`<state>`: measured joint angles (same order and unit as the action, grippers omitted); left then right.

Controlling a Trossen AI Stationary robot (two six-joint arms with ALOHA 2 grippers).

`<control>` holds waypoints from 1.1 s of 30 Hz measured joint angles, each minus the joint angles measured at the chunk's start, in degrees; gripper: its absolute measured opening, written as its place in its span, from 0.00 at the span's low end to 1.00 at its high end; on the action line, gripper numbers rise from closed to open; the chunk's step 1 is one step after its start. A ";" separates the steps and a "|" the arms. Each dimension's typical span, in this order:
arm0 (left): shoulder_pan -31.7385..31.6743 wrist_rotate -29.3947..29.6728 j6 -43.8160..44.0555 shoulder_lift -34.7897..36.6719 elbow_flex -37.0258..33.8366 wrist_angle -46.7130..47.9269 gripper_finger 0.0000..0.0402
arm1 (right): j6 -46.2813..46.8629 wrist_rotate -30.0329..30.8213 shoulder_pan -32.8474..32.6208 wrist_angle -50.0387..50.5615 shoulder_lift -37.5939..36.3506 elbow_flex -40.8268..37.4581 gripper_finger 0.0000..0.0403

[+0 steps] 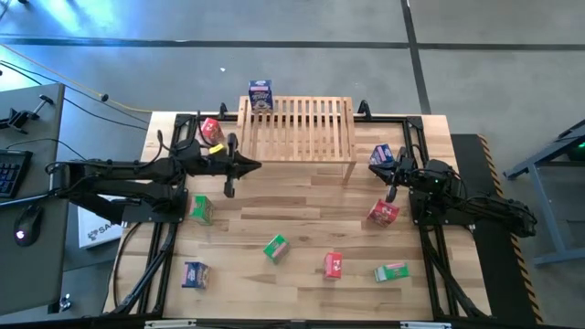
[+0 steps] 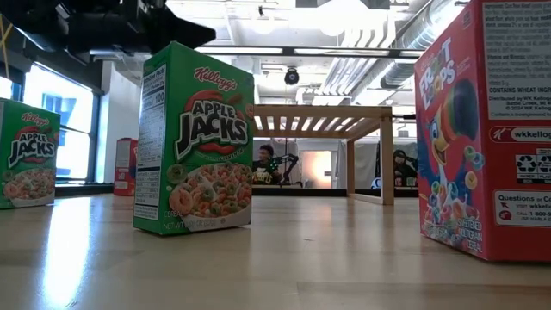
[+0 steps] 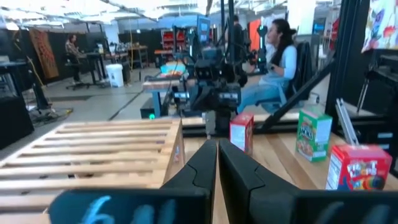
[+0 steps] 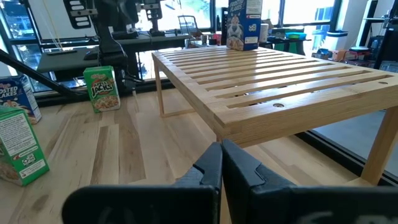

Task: Stack cereal on shelf
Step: Put the middle red cereal box on the shelf

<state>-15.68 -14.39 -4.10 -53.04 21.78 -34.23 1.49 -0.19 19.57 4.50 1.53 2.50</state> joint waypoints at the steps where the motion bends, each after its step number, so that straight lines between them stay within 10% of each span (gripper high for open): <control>1: 0.00 0.00 0.09 0.00 0.00 -0.39 0.02 | 0.00 0.00 0.00 0.01 -0.01 0.00 0.00; 33: -3.51 -7.14 0.76 -14.22 0.02 -19.71 0.02 | 18.41 -5.52 0.00 -16.62 0.03 0.00 0.00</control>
<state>-19.19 -21.53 -3.34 -67.25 21.80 -53.94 19.90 -5.71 19.57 -12.12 1.56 2.50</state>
